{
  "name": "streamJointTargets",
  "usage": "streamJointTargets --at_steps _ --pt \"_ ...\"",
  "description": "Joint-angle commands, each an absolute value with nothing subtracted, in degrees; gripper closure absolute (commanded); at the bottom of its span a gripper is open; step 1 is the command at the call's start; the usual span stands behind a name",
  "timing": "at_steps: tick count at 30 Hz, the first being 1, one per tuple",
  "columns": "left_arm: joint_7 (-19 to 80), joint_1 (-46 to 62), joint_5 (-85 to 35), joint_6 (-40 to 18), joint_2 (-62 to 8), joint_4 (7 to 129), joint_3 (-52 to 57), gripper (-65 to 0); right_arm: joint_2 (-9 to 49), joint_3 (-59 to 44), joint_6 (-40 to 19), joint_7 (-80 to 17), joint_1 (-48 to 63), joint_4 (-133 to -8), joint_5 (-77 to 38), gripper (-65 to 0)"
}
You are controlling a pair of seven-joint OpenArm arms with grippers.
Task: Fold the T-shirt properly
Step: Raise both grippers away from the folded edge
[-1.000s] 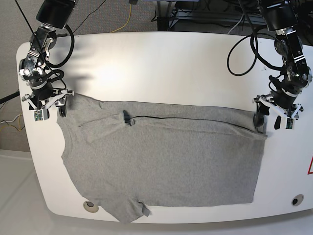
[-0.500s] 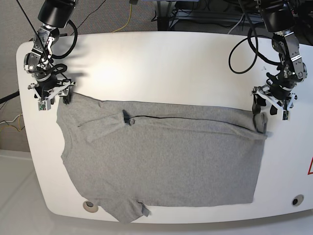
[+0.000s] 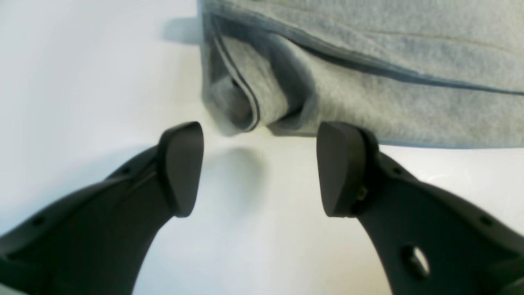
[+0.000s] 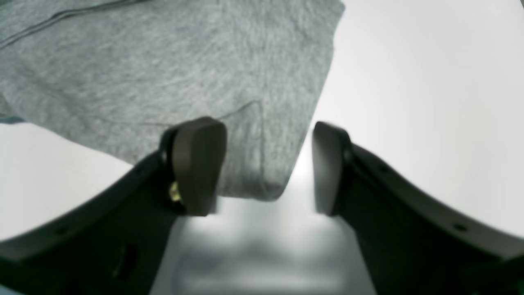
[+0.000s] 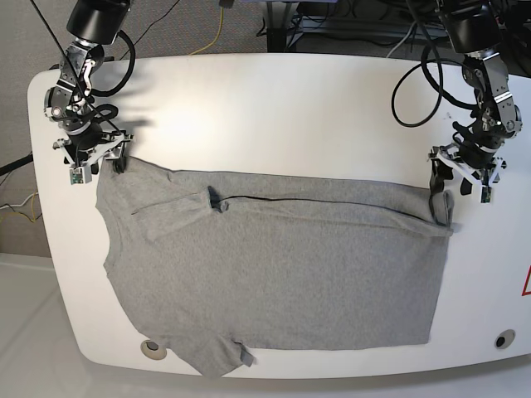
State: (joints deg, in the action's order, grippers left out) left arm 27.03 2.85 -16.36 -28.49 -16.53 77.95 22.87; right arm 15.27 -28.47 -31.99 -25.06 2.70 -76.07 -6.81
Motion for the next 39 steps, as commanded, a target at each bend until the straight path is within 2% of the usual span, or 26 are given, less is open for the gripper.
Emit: streamJointTargets --at_steps 1,12,16,18,22,24,26,32,36,38,39 --pt "25.66 1.76 -17.37 -28.68 -17.32 79.47 23.22 -40.3 16.12 -28.89 -32.45 -23.3 1.68 -77.53 -7.72 -35.9" --pt "25.41 1.92 -16.91 -28.55 -17.49 78.63 23.39 -40.0 16.29 -28.89 -32.14 -23.56 1.5 -75.55 -7.42 -35.8" --pt "25.31 1.76 -16.93 -28.62 -17.51 78.44 23.29 -39.7 16.25 -28.93 -32.12 -23.52 1.29 -75.42 -7.41 -33.0" --pt "24.8 1.24 -16.98 -28.32 -17.56 78.67 23.13 -39.1 16.01 -28.84 -32.05 -23.65 1.2 -75.46 -7.17 -21.0" --pt "24.47 1.13 -17.07 -28.22 -17.61 78.75 23.04 -38.8 15.91 -28.77 -31.84 -23.77 1.05 -75.23 -7.23 -5.0" --pt "24.35 1.19 -17.06 -28.16 -17.59 78.73 23.08 -38.5 15.9 -28.81 -31.74 -23.85 0.97 -74.99 -7.14 0.0" --pt "24.3 1.16 -17.04 -28.15 -17.6 78.57 23.0 -38.4 15.88 -28.72 -31.73 -23.78 0.86 -74.41 -7.09 0.0" --pt "25.53 0.49 -16.78 -27.9 -17.51 77.21 22.7 -28.9 15.92 -28.86 -32.16 -23.21 0.76 -72.23 -6.96 0.0" --pt "24.87 -0.01 -16.71 -27.65 -17.48 75.9 22.5 -19.5 15.91 -28.94 -32.21 -23.14 0.76 -71.77 -6.92 0.0" --pt "24.25 -0.92 -16.37 -27.31 -17.41 74.28 22.63 -7.9 15.75 -28.63 -32.4 -23.55 0.73 -72.74 -6.81 0.0" --pt "24.07 -1.0 -16.36 -27.27 -17.42 74.05 22.65 -6.7 15.75 -28.61 -32.38 -23.57 0.73 -72.73 -6.8 0.0"
